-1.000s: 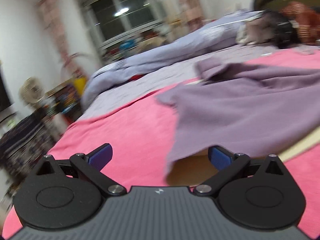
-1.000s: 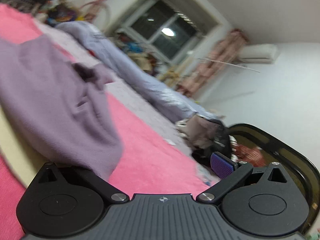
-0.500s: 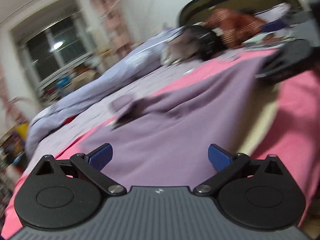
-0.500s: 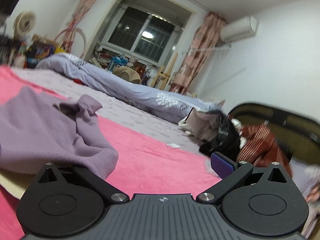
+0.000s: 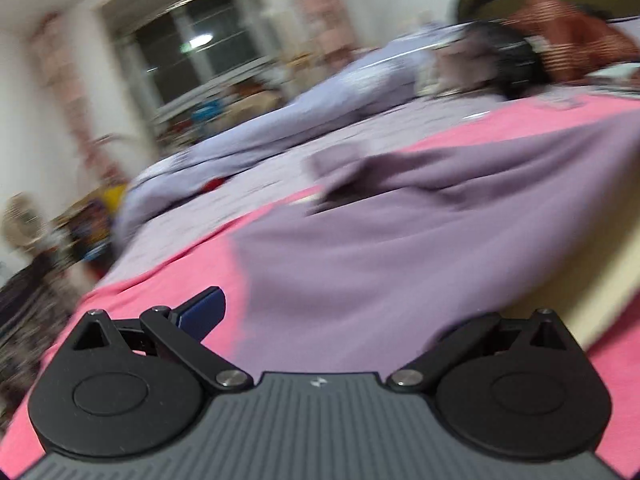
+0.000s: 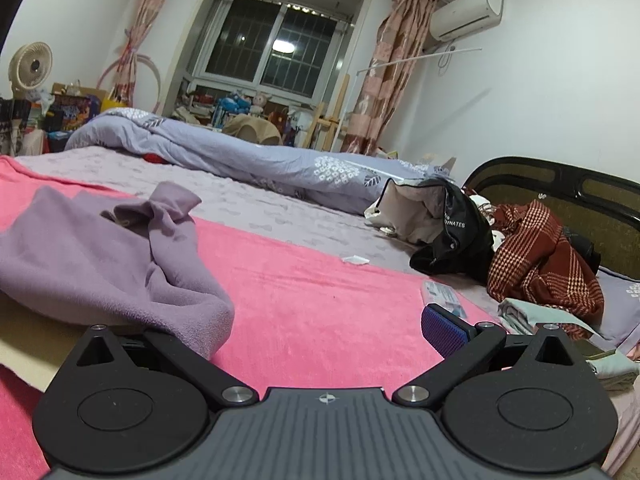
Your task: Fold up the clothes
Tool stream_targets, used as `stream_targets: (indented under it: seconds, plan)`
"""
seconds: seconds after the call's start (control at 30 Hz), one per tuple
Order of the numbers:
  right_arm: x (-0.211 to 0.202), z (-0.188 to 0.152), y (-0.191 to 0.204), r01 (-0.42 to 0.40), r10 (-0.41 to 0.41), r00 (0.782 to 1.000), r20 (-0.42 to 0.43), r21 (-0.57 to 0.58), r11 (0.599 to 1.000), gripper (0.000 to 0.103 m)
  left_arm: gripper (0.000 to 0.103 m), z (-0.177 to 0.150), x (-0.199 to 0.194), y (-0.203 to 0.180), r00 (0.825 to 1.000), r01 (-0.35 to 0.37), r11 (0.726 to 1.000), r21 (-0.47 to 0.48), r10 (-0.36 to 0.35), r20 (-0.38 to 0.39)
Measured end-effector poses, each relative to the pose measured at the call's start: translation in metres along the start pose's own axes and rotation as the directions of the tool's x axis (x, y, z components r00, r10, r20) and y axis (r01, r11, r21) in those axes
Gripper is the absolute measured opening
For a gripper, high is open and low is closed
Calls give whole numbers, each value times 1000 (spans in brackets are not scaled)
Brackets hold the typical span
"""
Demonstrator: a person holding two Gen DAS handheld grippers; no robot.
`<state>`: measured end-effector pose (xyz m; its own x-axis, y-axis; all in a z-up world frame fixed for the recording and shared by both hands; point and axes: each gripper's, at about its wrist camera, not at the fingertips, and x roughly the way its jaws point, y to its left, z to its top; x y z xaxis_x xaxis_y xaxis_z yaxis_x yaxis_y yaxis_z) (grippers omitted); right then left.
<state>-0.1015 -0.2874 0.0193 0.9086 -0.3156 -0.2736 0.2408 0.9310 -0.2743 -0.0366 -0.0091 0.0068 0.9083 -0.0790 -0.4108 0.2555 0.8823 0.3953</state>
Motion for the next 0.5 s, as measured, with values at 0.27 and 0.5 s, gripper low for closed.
stream_targets:
  seconds: [0.27, 0.5]
  plan:
    - [0, -14, -7, 22, -24, 999, -25, -78, 997, 103, 103, -42, 28, 61, 934, -313, 949, -26, 302, -192]
    - [-4, -35, 27, 23, -18, 1000, 20, -266, 964, 103, 103, -37, 42, 42, 932, -327, 943, 58, 332, -144]
